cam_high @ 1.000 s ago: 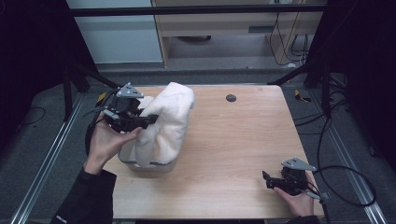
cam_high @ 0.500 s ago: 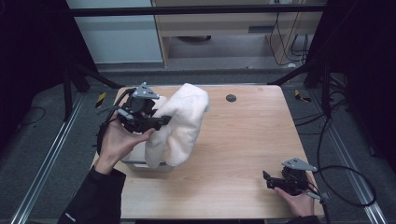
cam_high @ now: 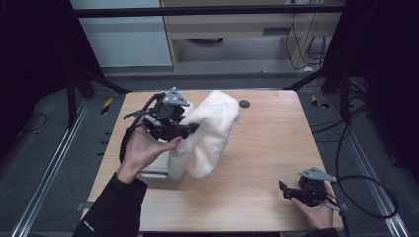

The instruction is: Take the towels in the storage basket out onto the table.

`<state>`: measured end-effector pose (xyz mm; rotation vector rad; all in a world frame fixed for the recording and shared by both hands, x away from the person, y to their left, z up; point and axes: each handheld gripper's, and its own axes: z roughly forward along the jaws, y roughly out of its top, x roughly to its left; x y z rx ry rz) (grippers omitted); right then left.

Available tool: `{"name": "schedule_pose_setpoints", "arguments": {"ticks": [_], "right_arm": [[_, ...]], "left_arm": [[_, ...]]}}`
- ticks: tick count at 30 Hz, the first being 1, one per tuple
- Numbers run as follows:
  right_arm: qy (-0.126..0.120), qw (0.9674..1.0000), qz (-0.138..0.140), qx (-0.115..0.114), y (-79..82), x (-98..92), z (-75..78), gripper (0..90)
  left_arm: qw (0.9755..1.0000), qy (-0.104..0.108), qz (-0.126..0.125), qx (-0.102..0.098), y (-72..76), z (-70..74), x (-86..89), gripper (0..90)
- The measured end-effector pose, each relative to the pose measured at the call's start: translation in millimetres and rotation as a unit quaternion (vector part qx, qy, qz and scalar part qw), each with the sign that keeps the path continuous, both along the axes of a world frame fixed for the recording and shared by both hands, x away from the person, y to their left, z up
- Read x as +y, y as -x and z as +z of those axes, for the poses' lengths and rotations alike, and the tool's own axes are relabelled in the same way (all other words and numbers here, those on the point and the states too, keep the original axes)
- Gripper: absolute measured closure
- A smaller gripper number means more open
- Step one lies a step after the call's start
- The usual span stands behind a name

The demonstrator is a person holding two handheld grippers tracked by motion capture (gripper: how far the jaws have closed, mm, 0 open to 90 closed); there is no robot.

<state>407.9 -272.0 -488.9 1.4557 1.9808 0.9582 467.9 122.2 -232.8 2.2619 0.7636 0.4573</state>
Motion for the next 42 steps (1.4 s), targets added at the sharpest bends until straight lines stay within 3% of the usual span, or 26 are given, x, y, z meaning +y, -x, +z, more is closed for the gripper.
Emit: {"name": "schedule_pose_setpoints", "arguments": {"ticks": [16,35,42], "right_arm": [[-0.002,1.0,-0.001,-0.001,0.9,-1.4,0.3,9.5],[-0.007,1.0,-0.001,-0.002,1.3,-1.9,0.6,9.4],[-0.003,1.0,-0.001,-0.005,0.8,-2.2,0.0,9.4]], "left_arm": [[0.9995,-0.008,-0.031,0.004,-1.7,-5.0,-41.7,66.9],[0.9978,-0.028,-0.049,0.036,-19.5,-49.6,-74.5,66.8],[0.9978,-0.034,-0.042,0.04,-27.2,-65.7,-79.9,66.8]]}}
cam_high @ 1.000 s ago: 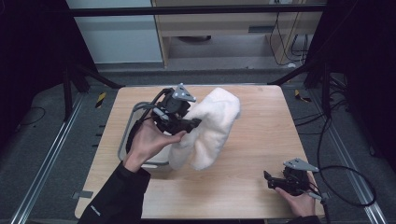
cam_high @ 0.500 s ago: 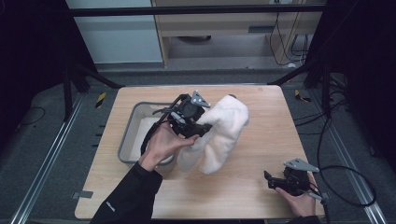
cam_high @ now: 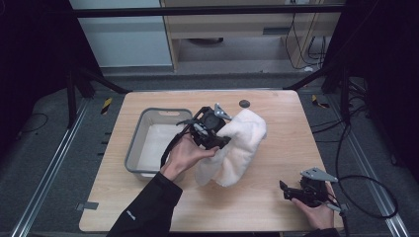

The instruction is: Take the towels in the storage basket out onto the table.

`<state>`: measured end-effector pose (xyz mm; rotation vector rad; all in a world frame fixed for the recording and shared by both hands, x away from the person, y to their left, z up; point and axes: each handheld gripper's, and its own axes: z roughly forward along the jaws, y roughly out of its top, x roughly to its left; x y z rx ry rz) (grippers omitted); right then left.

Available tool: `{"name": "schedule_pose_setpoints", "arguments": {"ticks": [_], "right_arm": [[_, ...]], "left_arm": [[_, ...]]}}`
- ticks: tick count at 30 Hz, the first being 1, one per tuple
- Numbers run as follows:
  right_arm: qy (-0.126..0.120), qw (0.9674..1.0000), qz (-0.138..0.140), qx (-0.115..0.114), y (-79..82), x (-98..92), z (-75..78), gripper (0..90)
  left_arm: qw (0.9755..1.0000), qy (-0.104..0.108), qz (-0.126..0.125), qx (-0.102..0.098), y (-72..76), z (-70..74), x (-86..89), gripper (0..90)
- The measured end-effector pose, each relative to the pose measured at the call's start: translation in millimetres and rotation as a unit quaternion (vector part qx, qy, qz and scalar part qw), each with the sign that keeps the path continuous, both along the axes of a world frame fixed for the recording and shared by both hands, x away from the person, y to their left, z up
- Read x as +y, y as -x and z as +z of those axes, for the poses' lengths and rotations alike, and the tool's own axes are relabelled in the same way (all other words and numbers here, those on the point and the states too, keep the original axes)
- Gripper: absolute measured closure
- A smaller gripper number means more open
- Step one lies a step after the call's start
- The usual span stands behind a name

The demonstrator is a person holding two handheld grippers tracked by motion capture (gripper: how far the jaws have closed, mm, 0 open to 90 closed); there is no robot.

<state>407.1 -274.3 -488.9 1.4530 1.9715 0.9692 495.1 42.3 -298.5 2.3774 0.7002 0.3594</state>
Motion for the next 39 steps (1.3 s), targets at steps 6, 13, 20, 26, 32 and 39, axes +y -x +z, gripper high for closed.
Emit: {"name": "schedule_pose_setpoints", "arguments": {"ticks": [6,13,20,26,32,39], "right_arm": [[0.0,1.0,-0.001,0.001,0.0,0.3,-0.3,9.4],[0.001,1.0,-0.001,0.002,-0.2,0.1,-0.3,9.3],[0.001,1.0,-0.001,0.001,-0.1,0.2,-0.3,9.3],[0.0,1.0,0.0,0.002,-0.3,-0.1,-0.5,9.3],[0.0,1.0,0.0,0.002,-0.2,-0.1,-0.4,9.3],[0.001,1.0,0.001,0.003,-0.1,0.0,-0.4,9.3]], "left_arm": [[0.9999,-0.009,-0.004,0.012,-4.9,-16.6,-2.5,66.8],[0.9996,-0.013,-0.004,0.024,-8.6,-32.6,-9.6,66.7],[0.9991,-0.022,-0.009,0.035,-11.7,-49.6,-16.0,66.5],[0.999,-0.023,-0.01,0.037,-14.0,-59.3,-19.6,66.1],[0.999,-0.024,-0.014,0.035,-13.9,-68.1,-23.5,65.1],[0.999,-0.022,-0.015,0.035,-15.3,-79.2,-27.1,64.4]]}}
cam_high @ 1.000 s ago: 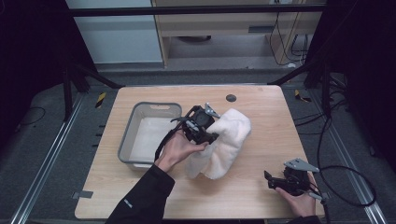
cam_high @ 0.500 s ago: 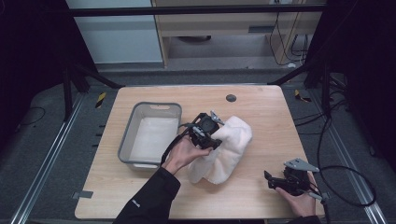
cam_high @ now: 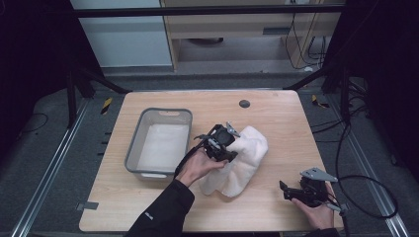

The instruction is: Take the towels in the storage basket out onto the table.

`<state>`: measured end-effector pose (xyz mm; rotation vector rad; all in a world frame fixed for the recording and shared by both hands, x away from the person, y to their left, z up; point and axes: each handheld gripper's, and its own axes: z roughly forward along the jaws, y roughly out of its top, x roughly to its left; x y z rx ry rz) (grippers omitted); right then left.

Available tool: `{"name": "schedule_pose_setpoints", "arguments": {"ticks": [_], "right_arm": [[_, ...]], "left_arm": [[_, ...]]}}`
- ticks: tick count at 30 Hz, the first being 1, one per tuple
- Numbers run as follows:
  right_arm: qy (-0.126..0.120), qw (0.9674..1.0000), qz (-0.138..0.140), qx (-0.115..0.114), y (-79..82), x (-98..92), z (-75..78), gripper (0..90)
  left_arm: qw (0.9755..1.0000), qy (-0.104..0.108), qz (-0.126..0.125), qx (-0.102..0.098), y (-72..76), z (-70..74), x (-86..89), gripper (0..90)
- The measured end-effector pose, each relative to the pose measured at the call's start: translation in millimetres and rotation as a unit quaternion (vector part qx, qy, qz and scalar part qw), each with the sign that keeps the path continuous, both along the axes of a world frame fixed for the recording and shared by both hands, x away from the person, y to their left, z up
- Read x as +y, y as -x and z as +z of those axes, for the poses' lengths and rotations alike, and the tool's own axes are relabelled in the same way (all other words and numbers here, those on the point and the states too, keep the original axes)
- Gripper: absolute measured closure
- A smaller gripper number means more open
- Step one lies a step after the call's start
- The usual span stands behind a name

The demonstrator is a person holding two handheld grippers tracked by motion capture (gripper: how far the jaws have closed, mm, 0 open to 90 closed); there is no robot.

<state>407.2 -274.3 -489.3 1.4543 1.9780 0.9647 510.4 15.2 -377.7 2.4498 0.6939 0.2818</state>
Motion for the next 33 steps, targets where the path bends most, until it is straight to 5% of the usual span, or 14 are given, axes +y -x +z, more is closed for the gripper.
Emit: {"name": "schedule_pose_setpoints", "arguments": {"ticks": [15,33], "right_arm": [[0.008,1.0,0.0,-0.001,-0.3,0.1,-1.3,9.3],[0.01,1.0,0.001,-0.002,-0.5,0.3,-2.0,7.9]], "left_arm": [[1.0,-0.005,-0.004,0.002,-0.4,-24.9,-8.9,59.9],[1.0,0.003,-0.005,-0.003,2.3,-40.1,-13.7,35.8]]}}
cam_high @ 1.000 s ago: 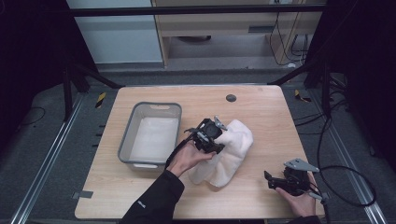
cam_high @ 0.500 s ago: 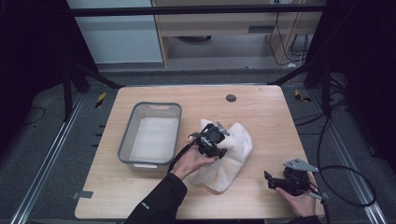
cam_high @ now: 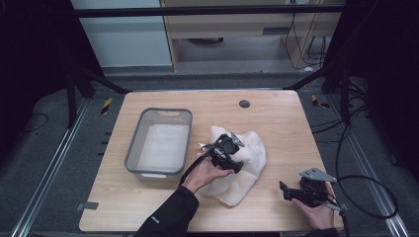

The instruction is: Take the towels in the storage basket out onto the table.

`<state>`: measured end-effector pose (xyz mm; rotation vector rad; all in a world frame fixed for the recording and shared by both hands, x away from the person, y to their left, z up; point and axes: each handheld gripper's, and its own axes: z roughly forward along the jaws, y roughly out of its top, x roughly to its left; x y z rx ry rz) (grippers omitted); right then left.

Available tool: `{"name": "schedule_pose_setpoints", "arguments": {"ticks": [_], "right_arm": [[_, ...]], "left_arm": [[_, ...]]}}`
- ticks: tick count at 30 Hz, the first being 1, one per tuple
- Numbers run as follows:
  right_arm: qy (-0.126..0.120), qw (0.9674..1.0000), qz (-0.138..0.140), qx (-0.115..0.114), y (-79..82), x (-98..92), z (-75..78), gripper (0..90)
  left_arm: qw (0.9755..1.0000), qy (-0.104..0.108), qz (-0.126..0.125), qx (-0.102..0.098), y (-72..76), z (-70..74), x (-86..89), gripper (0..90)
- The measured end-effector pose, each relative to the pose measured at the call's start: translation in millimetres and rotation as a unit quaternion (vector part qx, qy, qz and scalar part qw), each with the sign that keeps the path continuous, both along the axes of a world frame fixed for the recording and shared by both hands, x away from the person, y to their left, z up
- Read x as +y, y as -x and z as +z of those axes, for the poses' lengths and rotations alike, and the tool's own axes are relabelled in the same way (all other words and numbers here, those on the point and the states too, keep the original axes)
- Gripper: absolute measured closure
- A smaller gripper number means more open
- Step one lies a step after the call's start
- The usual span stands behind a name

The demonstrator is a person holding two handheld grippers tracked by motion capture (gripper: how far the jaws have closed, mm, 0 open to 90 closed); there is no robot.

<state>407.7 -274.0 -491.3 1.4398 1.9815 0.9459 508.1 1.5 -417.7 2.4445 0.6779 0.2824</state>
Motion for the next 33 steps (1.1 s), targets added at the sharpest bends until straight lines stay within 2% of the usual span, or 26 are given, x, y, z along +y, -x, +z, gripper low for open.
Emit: {"name": "schedule_pose_setpoints", "arguments": {"ticks": [6,13,20,28,33], "right_arm": [[0.002,1.0,0.0,-0.001,-0.4,-0.1,-0.4,7.7],[0.001,1.0,0.0,-0.001,-0.6,-0.4,-0.5,7.4],[0.001,1.0,-0.001,-0.001,-0.5,-0.5,-0.4,7.3],[-0.003,1.0,-0.004,0.001,0.1,-0.2,-0.3,7.2],[-0.001,1.0,-0.005,0.002,-0.2,-0.5,-0.6,7.0]], "left_arm": [[1.0,0.001,-0.001,-0.005,2.5,4.1,4.3,26.5],[0.9994,0.027,-0.003,-0.019,11.5,19.6,18.0,23.3],[0.9986,0.038,-0.008,-0.037,23.9,31.6,33.4,22.6],[0.9964,0.065,0.0,-0.054,37.6,42.3,56.9,22.0],[0.994,0.09,0.011,-0.061,45.7,43.8,76.1,21.8]]}}
